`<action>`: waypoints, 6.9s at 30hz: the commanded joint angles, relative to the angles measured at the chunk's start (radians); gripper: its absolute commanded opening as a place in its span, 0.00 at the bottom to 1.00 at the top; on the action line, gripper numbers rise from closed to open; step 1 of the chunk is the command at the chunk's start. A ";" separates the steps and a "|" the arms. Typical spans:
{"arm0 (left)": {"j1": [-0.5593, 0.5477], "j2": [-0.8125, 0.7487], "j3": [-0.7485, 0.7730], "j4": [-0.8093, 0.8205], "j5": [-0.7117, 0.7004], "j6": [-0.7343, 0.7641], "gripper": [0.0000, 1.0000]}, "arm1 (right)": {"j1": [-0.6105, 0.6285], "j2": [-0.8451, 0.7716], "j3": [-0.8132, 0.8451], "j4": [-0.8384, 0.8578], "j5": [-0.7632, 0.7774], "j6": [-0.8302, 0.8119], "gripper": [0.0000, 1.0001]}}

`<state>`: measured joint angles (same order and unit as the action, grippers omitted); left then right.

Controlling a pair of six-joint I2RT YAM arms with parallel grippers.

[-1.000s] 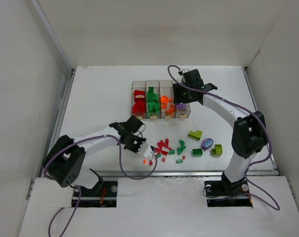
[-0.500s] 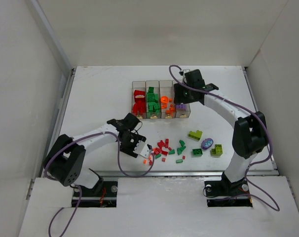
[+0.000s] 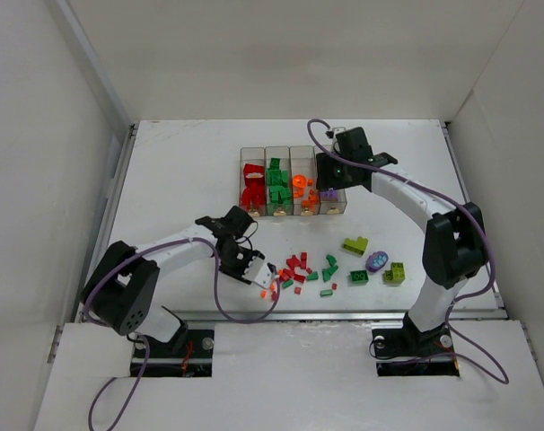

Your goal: Sort the legos into containers by color

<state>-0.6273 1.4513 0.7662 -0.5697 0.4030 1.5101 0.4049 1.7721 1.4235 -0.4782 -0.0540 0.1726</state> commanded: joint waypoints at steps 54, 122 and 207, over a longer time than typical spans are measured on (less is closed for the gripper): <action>0.024 0.445 0.812 0.531 -0.061 -1.045 1.00 | -0.126 -0.152 0.017 0.032 0.063 -0.019 0.62; 0.357 -0.608 -0.160 0.476 -0.518 -1.808 1.00 | 0.762 0.079 -0.187 -0.028 0.149 0.182 0.36; -0.248 0.060 0.102 -0.314 0.102 0.476 0.46 | 0.094 0.122 0.134 -0.042 0.118 0.030 0.57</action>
<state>-0.8646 1.4906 0.8574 -0.7937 0.4866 1.9476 0.5034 1.9301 1.5795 -0.5674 0.0536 0.2058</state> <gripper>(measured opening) 0.465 0.572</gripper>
